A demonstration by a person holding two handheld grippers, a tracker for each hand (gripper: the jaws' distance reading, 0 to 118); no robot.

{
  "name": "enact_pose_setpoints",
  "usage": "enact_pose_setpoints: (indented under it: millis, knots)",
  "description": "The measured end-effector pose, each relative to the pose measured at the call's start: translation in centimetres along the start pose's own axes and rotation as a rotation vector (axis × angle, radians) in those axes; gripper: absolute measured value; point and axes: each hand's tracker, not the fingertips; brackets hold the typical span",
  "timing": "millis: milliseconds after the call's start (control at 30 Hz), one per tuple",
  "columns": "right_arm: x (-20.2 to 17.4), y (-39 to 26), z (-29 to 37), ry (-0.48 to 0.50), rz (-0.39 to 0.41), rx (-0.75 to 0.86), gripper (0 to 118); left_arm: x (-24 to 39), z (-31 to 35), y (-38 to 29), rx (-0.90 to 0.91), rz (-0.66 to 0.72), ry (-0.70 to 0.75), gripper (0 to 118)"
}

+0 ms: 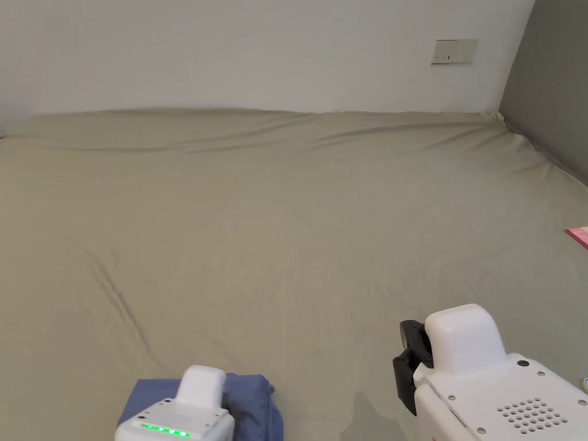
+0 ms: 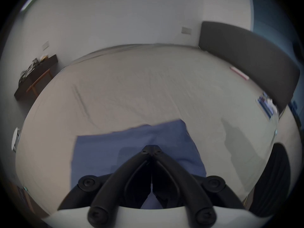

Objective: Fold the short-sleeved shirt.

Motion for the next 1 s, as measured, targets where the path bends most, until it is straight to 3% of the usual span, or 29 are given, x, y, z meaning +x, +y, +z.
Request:
enact_pose_setpoints:
  millis: [200,400,600,667,800,1000]
  knots:
    - [1.1,-0.1,0.4,-0.026,-0.001,0.0,2,4.8,-1.7,-2.2,0.003,-0.172,0.095,0]
    - [1.0,-0.3,-0.5,-0.028,-0.001,-0.023,2,7.4,-0.4,-3.6,0.03,-0.243,0.012,0]
    - [-0.4,0.6,-1.2,0.005,0.018,-0.007,2,7.9,1.7,-4.5,0.005,-0.105,-0.28,0]
    - [-0.9,1.0,-1.7,0.011,0.024,0.002,2,7.1,3.5,-4.4,0.052,-0.119,-0.28,0]
    - [-2.5,1.8,-3.2,0.089,0.014,0.025,2,1.4,6.7,-3.3,0.159,0.023,-0.246,0]
    - [-7.3,0.4,-8.1,0.282,0.043,-0.075,2,-9.0,9.3,-2.5,0.256,0.177,-0.023,0]
